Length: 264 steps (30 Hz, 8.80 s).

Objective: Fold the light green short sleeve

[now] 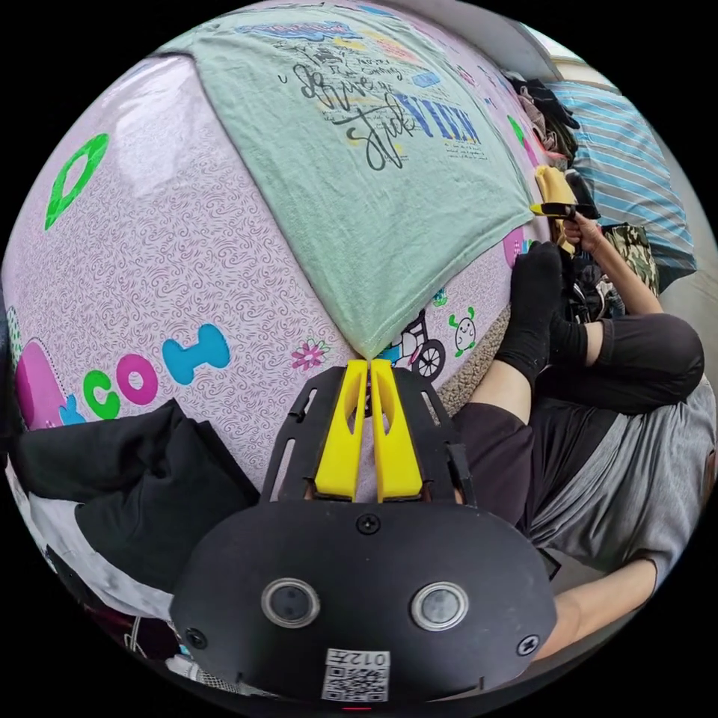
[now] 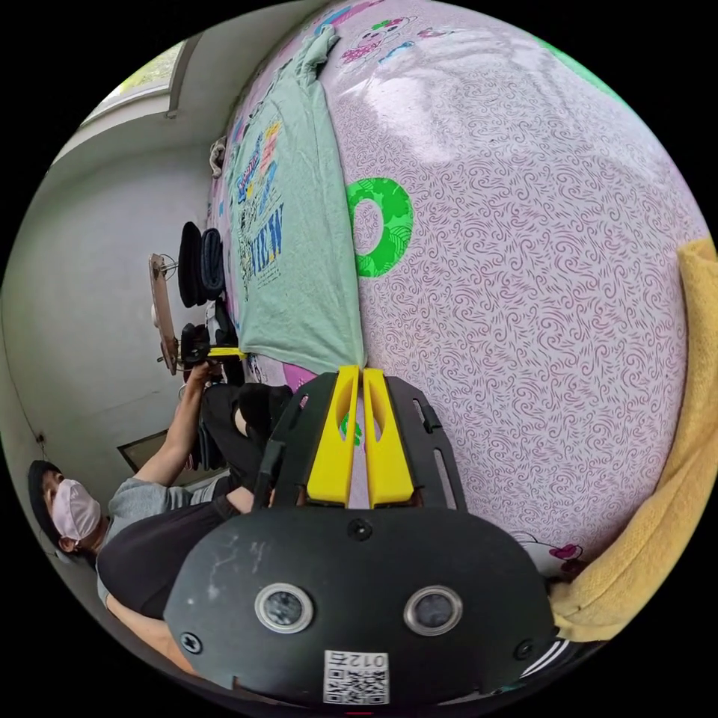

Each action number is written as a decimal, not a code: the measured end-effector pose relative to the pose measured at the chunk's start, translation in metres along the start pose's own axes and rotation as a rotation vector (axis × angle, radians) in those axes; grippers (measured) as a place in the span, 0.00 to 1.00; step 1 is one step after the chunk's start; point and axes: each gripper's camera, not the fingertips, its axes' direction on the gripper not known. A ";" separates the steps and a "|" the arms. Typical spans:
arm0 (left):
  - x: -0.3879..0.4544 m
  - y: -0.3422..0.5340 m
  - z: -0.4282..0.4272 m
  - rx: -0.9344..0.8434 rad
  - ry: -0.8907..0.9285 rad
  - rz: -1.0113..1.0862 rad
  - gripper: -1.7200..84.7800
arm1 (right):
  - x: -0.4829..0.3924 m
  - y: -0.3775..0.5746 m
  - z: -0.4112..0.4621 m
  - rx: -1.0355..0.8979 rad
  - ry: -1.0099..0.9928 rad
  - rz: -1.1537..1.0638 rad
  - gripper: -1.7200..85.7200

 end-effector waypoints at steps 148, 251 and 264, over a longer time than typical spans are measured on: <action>0.008 0.114 0.098 0.041 0.012 -0.005 0.07 | 0.380 0.074 0.580 0.205 0.689 -0.181 0.02; 0.125 0.039 -0.008 0.069 -0.138 0.052 0.03 | 0.160 -0.028 0.292 0.218 0.397 -0.163 0.02; 0.181 0.064 0.063 -0.071 -0.418 0.188 0.02 | 0.237 -0.105 0.432 -0.064 0.866 -0.405 0.01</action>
